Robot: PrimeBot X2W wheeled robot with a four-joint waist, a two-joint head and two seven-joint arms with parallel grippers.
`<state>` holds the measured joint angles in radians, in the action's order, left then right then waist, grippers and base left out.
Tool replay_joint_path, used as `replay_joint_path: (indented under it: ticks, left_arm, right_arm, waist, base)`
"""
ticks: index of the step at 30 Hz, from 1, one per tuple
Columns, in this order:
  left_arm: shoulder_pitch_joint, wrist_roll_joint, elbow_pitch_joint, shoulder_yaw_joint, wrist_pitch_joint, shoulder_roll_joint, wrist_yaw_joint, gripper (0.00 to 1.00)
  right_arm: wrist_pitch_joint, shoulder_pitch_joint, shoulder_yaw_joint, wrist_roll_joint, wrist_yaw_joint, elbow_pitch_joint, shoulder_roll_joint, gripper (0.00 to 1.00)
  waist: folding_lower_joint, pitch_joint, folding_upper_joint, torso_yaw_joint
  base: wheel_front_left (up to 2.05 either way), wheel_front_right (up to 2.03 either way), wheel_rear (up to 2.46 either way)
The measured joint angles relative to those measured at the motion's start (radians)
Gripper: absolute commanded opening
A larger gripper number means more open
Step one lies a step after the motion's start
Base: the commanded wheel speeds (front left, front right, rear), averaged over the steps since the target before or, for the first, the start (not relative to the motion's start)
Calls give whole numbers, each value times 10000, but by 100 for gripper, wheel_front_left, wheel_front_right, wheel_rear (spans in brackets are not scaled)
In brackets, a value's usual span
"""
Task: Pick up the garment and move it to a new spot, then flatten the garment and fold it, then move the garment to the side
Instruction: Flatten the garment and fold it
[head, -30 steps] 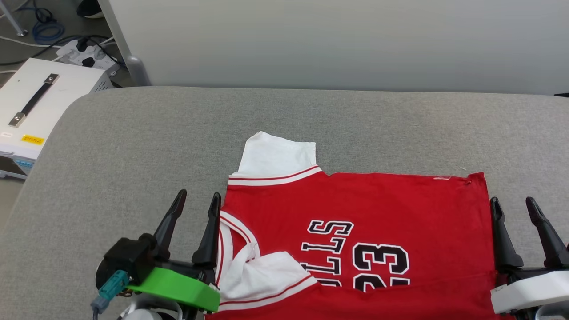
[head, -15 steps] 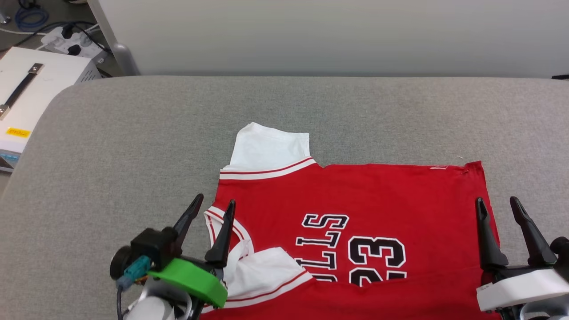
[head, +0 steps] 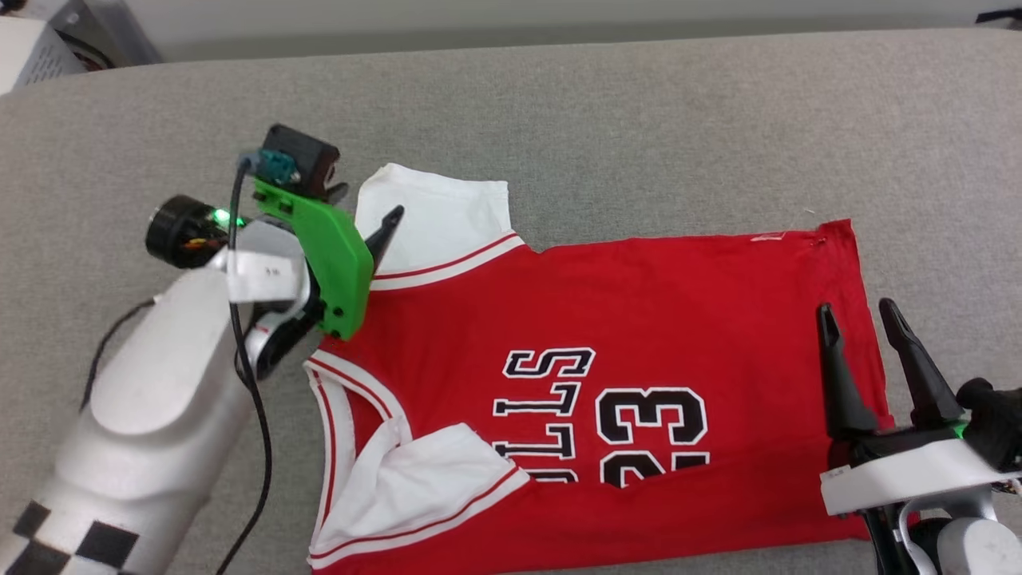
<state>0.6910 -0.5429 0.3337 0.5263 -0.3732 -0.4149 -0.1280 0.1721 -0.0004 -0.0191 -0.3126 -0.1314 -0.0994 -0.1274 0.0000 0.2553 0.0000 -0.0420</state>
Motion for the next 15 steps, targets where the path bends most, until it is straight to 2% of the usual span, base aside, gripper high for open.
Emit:
replay_joint_path:
  ticks: [8,12,15]
  left_arm:
    - [2154,-1233,1789,495,-2288,-581,0,100]
    - [2959,-1365,2721,514,-2995,-780,0,100]
    - [3253,-1361,3252,577,-3039,-920,0,100]
  right_arm:
    - [276,-561,-525,-48,0,382,207,100]
    - [412,-777,-629,-169,0,600,259,100]
    - [508,-916,-700,-201,0,708,270,100]
  waist:
    - [0,897,0,-785]
    - [1,1278,0,-1182]
    - [1,1523,0,-1448]
  base:
    - [0,0,0]
    - [0,0,0]
    - [0,0,0]
